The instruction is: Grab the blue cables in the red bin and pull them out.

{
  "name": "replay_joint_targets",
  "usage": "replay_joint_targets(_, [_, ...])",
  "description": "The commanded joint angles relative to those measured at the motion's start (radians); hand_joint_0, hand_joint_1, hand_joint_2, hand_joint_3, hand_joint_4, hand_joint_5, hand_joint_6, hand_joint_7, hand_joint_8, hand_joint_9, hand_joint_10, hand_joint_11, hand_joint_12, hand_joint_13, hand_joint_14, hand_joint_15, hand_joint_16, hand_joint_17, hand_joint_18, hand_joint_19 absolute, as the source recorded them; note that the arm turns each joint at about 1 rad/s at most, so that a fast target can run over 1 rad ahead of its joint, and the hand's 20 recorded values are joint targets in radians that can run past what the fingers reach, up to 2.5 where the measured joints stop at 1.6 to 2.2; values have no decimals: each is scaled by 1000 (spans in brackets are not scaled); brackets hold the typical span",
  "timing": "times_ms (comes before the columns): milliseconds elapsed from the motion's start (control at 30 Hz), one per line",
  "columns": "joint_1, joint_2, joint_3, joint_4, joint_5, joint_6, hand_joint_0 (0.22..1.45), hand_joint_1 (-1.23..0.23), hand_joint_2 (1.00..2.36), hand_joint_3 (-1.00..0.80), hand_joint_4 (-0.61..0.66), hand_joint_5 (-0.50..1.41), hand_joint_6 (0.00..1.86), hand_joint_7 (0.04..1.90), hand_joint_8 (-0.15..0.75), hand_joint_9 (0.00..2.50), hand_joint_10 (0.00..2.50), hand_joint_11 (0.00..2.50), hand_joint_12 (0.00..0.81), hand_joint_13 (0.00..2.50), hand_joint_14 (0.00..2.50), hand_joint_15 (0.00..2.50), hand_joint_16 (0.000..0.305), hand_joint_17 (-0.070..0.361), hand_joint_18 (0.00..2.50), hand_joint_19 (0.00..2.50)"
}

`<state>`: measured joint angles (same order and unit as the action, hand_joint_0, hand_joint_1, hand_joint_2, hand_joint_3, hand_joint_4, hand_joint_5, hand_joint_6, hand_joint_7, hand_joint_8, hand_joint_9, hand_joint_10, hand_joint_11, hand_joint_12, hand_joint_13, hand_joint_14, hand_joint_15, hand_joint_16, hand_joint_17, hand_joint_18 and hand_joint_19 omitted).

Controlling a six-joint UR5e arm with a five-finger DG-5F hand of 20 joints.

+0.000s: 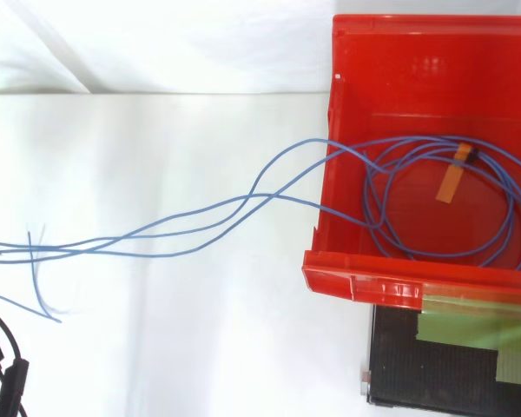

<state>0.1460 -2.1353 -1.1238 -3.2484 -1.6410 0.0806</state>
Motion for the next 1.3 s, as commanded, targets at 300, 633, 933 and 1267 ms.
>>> replay_joint_targets(300, [-3, 0, 1, -1, 0, 0, 799, -974, 1007, -847, 246, 609, 572, 576, 289, 737, 703, 1328, 352, 809, 1175, 1146, 45, 100, 733, 1167])
replay_joint_targets(633, [-5, 2, 1, 1, -2, 0, 801, -977, 1007, -831, 240, 601, 506, 600, 291, 732, 666, 1359, 356, 801, 1167, 1133, 45, 101, 726, 1168])
replay_joint_targets(933, [-5, 0, -1, 1, -10, 0, 795, -957, 1006, -860, 259, 620, 509, 606, 295, 731, 647, 1360, 359, 798, 1170, 1145, 44, 100, 720, 1175])
replay_joint_targets(1267, [-5, 0, 1, 1, -8, 0, 734, -869, 1000, -1000, 277, 675, 517, 609, 311, 747, 676, 1320, 377, 787, 1241, 1079, 48, 107, 737, 1177])
